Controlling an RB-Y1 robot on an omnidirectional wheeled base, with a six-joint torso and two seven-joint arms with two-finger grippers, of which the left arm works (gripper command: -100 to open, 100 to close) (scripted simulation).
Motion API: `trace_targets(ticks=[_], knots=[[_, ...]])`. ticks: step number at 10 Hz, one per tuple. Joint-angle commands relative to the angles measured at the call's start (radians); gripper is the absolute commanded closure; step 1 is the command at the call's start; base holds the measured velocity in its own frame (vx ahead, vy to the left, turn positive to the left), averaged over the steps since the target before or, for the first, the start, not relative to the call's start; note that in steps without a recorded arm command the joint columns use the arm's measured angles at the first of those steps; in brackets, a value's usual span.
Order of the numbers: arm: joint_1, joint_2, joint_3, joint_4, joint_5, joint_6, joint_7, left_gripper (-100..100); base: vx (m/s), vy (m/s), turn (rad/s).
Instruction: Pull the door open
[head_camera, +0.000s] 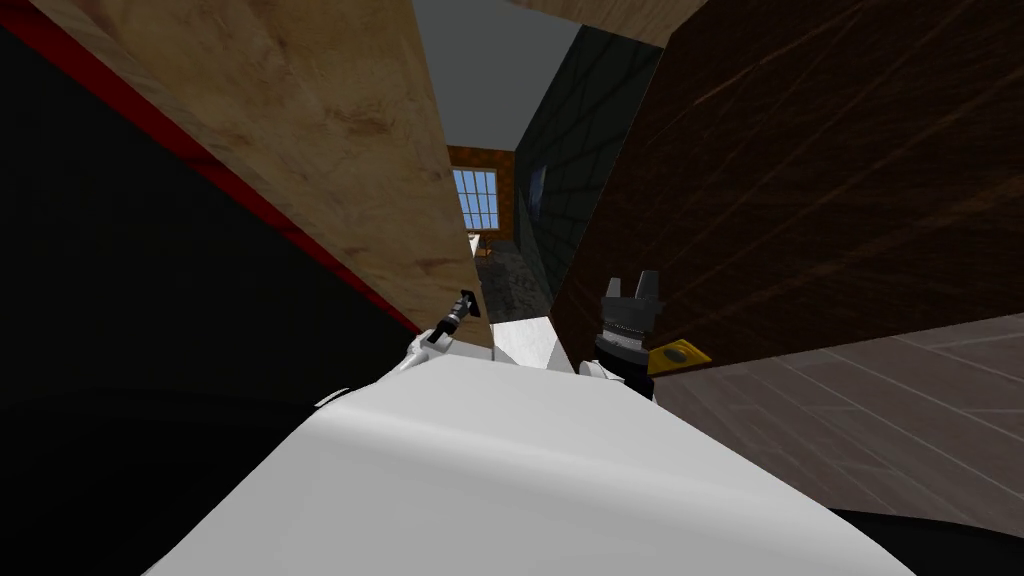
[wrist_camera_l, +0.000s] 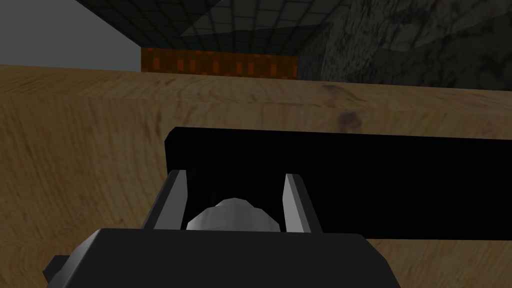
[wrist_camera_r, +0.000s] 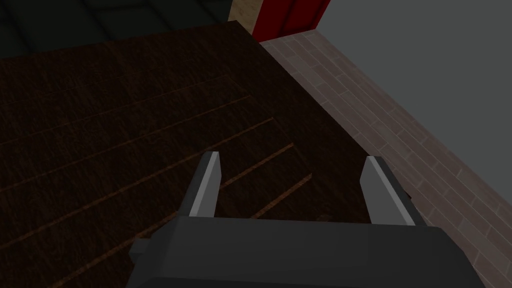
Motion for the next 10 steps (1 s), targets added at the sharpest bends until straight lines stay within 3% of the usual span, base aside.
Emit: trace_targets(ticks=[1,2,3,4,8,10], knots=[[0.016,0.029,-0.011,-0.011,0.002,-0.014,0.021,100,-0.213,0.116,-0.094],[0.013,0.013,-0.01,-0.011,0.0,-0.006,0.011,100,-0.1,0.049,-0.037],[0.036,0.043,-0.03,-0.019,0.001,-0.034,0.033,100,-0.177,0.057,-0.142],[0.04,0.05,-0.034,-0.021,0.001,-0.041,0.038,100,-0.219,0.128,-0.137],[0.081,0.12,-0.066,-0.039,0.004,-0.106,0.084,100,-0.209,0.116,-0.128],[0.096,0.145,-0.078,-0.046,0.005,-0.13,0.1,100,-0.197,0.113,-0.084]])
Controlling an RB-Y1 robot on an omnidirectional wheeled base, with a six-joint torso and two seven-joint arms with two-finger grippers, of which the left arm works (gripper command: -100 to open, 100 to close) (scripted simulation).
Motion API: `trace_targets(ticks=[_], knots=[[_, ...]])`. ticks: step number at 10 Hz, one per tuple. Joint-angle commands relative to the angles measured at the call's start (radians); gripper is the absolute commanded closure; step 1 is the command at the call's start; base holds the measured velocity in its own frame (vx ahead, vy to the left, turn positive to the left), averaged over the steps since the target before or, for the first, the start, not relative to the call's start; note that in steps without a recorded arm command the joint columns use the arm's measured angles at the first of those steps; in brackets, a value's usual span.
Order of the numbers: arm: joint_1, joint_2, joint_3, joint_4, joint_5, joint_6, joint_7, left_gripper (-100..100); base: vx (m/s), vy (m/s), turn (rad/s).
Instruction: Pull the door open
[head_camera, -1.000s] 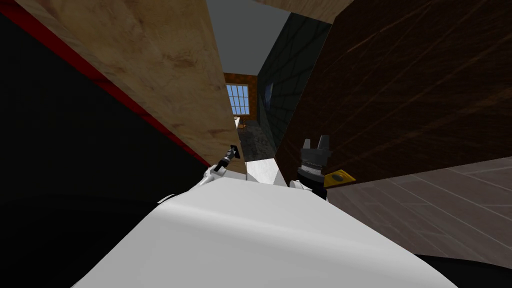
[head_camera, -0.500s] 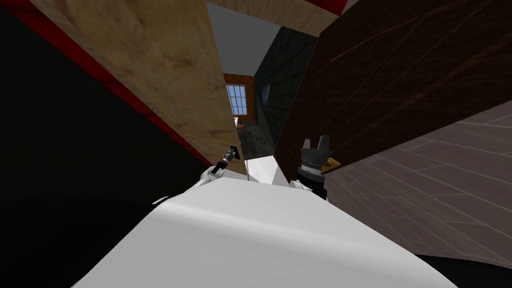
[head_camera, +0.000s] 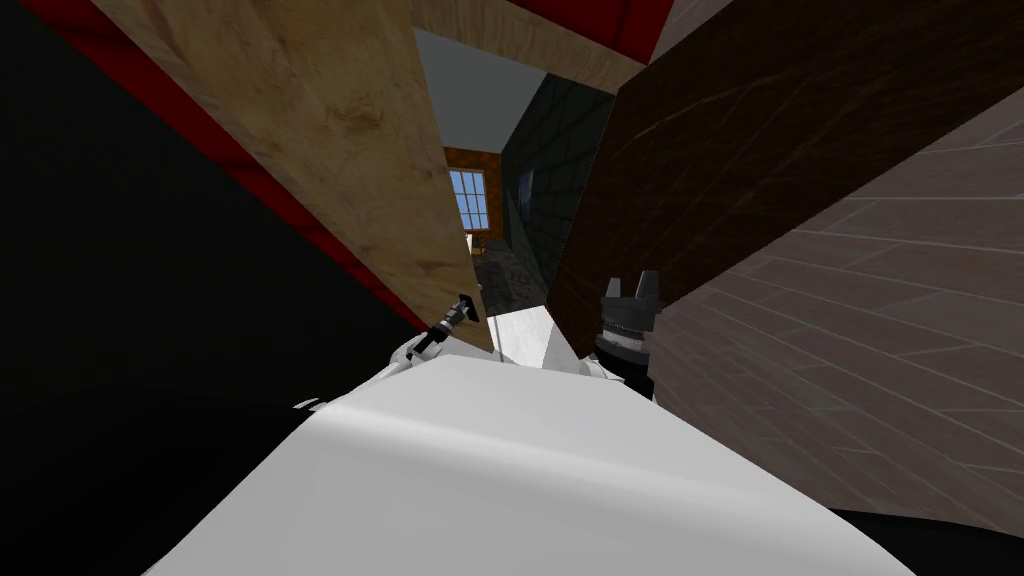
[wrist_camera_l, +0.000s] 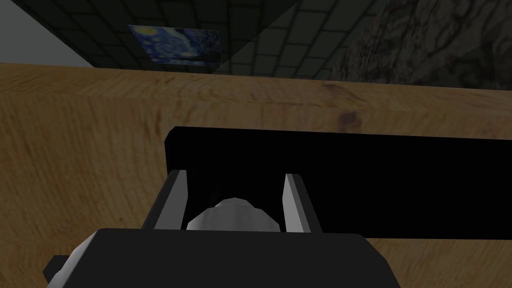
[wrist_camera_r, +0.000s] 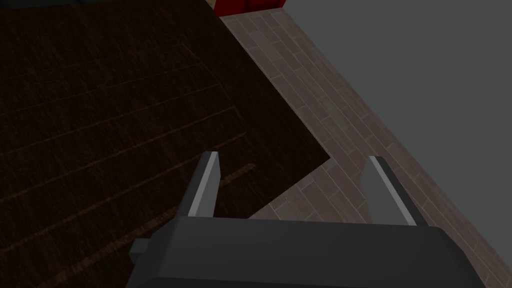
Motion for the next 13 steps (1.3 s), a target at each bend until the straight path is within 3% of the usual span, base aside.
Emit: trace_targets(ticks=[1,6,9,10,11,13], knots=[[0.0,0.0,0.0,0.0,0.0,0.0,0.0,100,-0.094,0.043,-0.026],[0.034,0.071,-0.03,0.014,0.001,-0.095,0.045,100,-0.19,0.124,-0.154],[0.047,0.102,-0.042,0.019,0.002,-0.135,0.064,100,-0.188,0.115,-0.102],[0.051,0.111,-0.045,0.021,0.003,-0.146,0.069,100,-0.176,0.112,-0.099],[0.056,0.101,-0.051,0.011,0.0,-0.135,0.065,100,-0.08,0.044,-0.027],[0.059,0.115,-0.06,0.024,-0.001,-0.162,0.075,100,-0.153,0.09,-0.158]])
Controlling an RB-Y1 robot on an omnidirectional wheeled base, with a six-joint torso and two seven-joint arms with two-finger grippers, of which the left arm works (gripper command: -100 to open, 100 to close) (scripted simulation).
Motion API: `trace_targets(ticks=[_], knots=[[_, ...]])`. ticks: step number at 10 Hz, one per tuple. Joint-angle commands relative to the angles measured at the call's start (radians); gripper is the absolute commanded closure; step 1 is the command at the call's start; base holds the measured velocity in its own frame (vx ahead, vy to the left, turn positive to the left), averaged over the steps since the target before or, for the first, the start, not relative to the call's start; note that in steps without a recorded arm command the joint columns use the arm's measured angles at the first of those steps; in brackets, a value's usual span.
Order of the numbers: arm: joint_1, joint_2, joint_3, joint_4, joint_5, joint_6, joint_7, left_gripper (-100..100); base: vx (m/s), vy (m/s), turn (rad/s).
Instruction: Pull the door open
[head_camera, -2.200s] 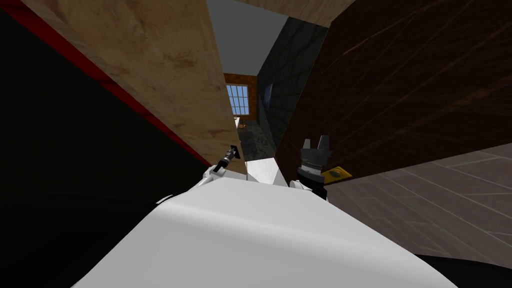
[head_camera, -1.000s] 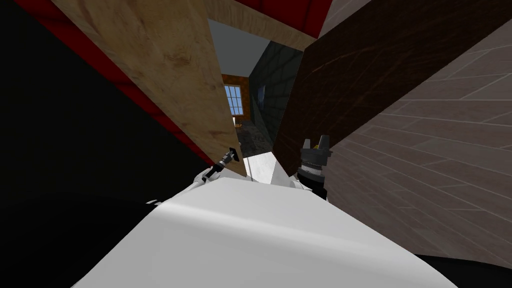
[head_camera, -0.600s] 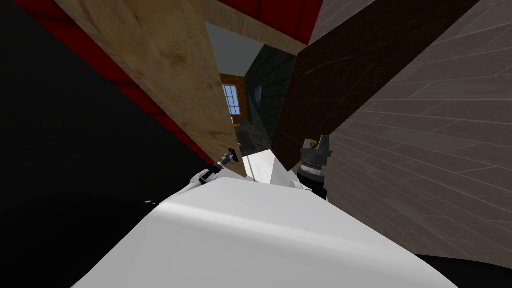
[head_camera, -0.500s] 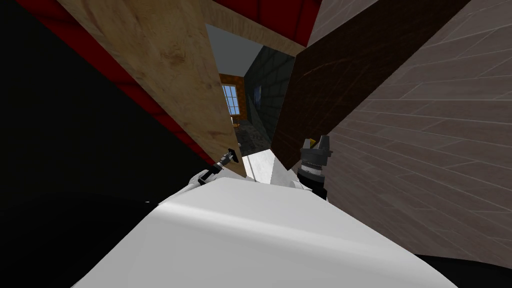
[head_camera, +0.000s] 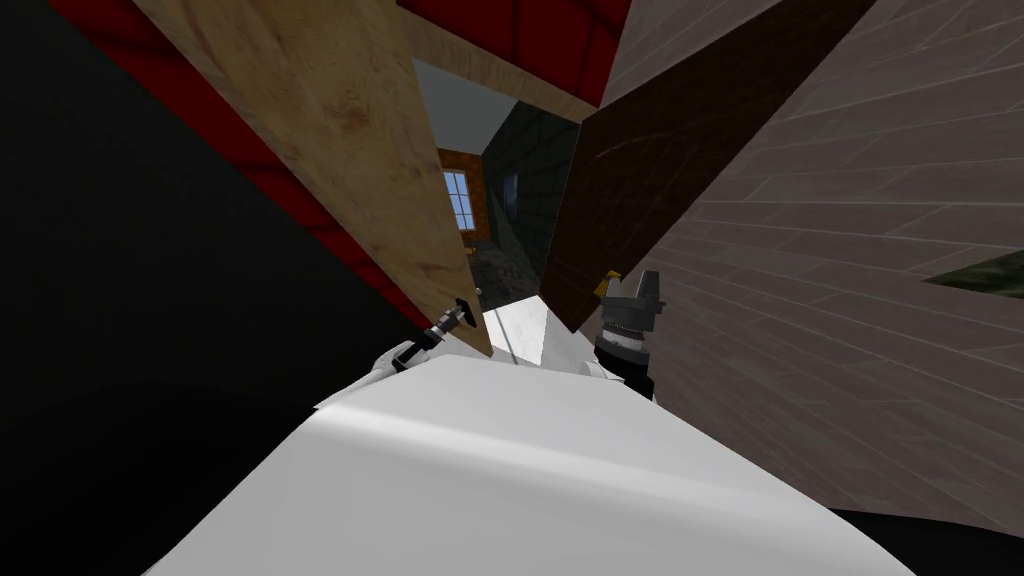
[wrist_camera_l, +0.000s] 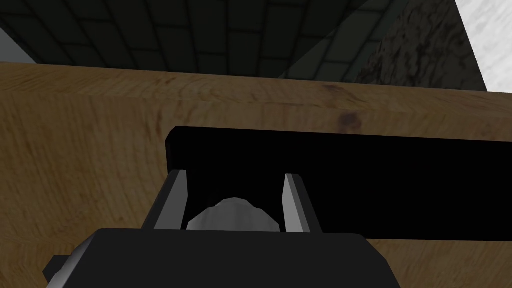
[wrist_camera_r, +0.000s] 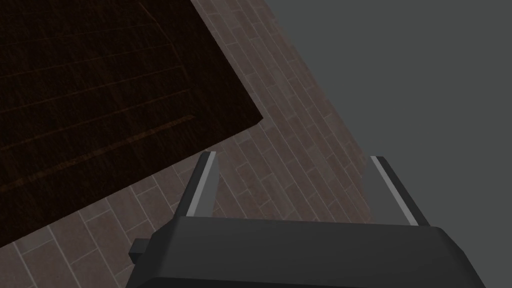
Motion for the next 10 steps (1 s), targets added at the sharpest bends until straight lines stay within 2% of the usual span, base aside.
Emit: trace_targets(ticks=[1,5,10], knots=[[0.002,0.008,-0.002,0.006,0.0,-0.014,0.005,100,-0.162,0.099,-0.114],[0.002,0.035,-0.013,0.029,0.0,-0.06,0.023,100,-0.174,0.122,-0.131],[0.001,0.061,-0.022,0.052,-0.001,-0.104,0.04,100,-0.163,0.117,-0.11]])
